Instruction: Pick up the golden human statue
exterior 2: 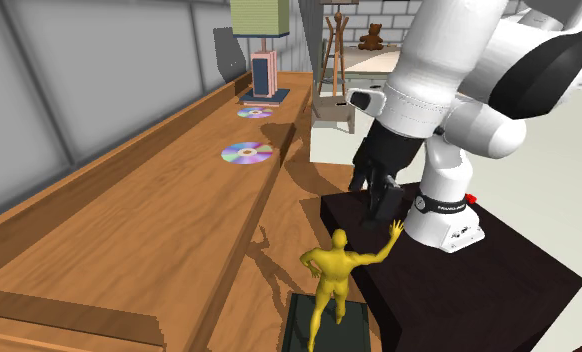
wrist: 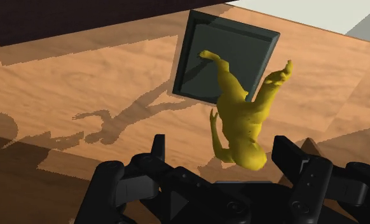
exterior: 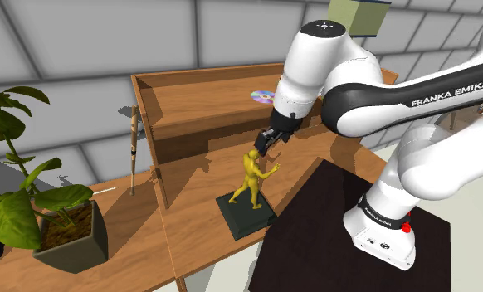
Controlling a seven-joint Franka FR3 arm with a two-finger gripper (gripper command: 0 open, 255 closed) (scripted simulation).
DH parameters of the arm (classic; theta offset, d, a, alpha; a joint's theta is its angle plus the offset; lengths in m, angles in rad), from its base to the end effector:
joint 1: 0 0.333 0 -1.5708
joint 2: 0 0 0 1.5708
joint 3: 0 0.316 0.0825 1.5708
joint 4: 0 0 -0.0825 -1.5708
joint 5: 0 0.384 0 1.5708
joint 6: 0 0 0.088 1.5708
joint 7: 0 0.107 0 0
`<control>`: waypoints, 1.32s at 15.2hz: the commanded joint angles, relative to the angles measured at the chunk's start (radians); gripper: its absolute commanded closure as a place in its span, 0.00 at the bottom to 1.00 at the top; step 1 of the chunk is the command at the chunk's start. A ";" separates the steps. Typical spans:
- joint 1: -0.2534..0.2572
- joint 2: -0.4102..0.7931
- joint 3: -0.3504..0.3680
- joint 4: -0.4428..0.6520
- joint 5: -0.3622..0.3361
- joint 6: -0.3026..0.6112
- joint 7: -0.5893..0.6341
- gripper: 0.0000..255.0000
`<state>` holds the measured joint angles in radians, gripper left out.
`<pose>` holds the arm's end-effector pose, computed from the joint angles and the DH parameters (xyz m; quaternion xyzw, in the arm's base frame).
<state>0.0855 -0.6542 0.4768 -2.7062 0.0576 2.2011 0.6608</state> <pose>0.3086 0.1869 0.4127 0.9868 -0.1014 0.1036 0.0728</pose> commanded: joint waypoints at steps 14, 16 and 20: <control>-0.111 0.247 0.214 -0.034 -0.094 0.299 0.235 1.00; -0.111 0.247 0.214 -0.034 -0.095 0.300 0.236 1.00; -0.112 0.247 0.214 -0.034 -0.095 0.300 0.236 1.00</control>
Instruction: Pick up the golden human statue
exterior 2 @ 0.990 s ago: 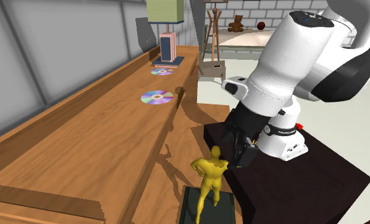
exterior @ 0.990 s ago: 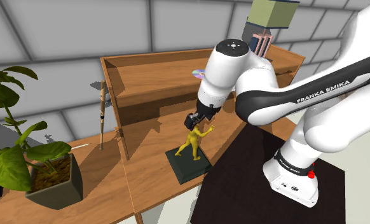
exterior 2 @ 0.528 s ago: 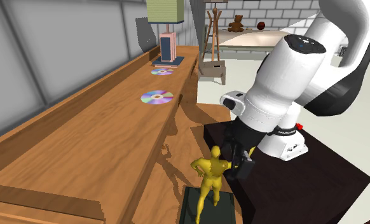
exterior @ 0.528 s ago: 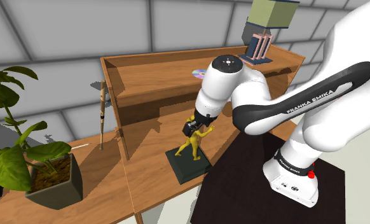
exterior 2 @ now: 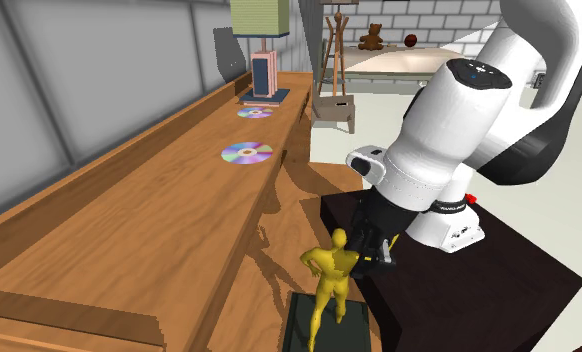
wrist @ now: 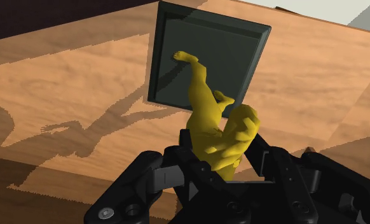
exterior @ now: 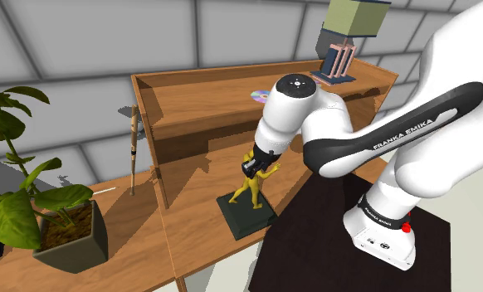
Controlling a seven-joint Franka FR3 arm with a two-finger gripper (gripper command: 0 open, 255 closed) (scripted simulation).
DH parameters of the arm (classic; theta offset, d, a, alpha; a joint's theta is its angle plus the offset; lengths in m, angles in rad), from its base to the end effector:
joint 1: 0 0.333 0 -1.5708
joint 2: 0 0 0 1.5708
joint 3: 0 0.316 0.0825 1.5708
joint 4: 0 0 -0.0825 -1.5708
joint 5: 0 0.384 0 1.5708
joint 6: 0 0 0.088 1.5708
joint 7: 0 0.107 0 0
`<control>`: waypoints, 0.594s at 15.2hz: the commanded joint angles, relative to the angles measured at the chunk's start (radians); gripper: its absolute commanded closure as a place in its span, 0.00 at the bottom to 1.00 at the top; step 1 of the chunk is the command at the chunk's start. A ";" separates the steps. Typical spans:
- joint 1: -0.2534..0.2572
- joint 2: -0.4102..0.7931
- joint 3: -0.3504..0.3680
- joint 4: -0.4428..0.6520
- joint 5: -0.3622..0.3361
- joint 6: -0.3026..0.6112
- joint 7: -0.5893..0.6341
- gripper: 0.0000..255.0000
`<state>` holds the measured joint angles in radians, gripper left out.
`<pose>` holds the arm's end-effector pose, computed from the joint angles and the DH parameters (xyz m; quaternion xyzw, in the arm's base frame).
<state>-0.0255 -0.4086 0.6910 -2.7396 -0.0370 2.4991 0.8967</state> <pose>0.3181 0.2271 0.3265 0.9828 -0.1154 0.1238 0.0742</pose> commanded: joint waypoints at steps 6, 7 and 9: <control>0.023 -0.036 -0.027 0.016 0.025 -0.050 -0.030 1.00; 0.030 -0.048 -0.035 0.021 0.031 -0.066 -0.038 1.00; 0.042 -0.070 -0.050 0.033 0.042 -0.099 -0.054 1.00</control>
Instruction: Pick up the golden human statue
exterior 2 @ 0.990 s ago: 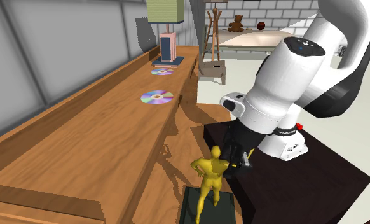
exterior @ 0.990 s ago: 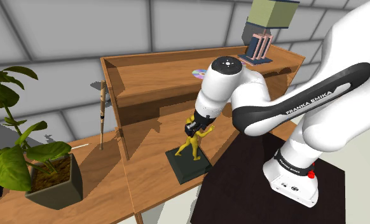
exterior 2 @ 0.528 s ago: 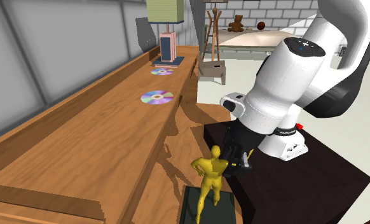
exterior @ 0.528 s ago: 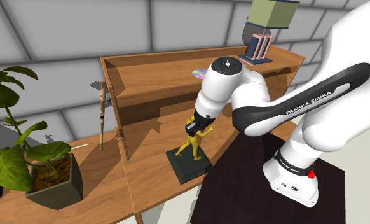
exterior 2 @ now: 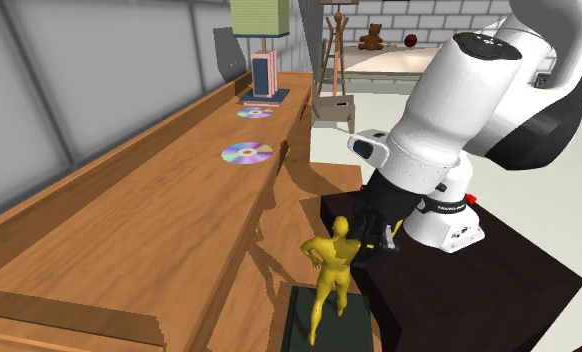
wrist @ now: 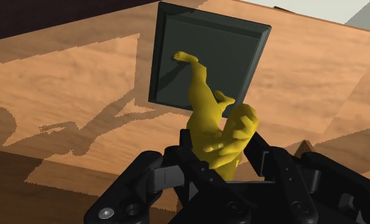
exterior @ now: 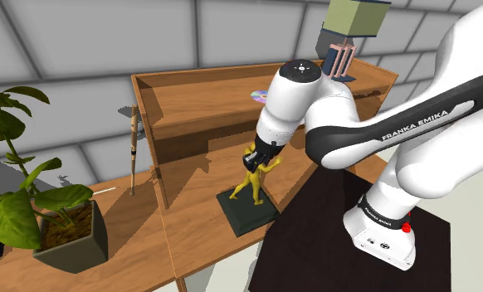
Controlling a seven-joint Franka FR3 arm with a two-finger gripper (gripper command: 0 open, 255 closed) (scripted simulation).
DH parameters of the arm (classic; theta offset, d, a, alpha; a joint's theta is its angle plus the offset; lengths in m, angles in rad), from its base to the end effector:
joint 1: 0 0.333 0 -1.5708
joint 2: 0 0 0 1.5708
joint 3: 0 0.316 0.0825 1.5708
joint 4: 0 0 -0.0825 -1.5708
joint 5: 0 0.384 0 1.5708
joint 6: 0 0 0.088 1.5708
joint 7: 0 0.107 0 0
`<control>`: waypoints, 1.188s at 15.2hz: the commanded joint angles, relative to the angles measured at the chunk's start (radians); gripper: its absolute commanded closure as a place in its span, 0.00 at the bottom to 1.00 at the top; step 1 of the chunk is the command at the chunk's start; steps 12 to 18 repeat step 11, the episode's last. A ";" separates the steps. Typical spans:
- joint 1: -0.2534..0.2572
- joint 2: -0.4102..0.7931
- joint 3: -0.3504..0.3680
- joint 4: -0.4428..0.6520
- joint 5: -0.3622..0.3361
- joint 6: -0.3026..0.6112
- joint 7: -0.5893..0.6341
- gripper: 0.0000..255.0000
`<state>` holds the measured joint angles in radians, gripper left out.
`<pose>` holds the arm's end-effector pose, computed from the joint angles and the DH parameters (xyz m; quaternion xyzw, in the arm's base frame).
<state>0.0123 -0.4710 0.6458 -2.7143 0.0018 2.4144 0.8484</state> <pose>0.3178 0.2261 0.3532 0.9829 -0.1155 0.1231 0.0741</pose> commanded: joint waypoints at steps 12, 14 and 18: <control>0.037 -0.090 -0.062 0.075 0.032 -0.160 -0.061 1.00; 0.037 -0.090 -0.062 0.075 0.032 -0.160 -0.061 1.00; 0.037 -0.090 -0.062 0.075 0.032 -0.160 -0.061 1.00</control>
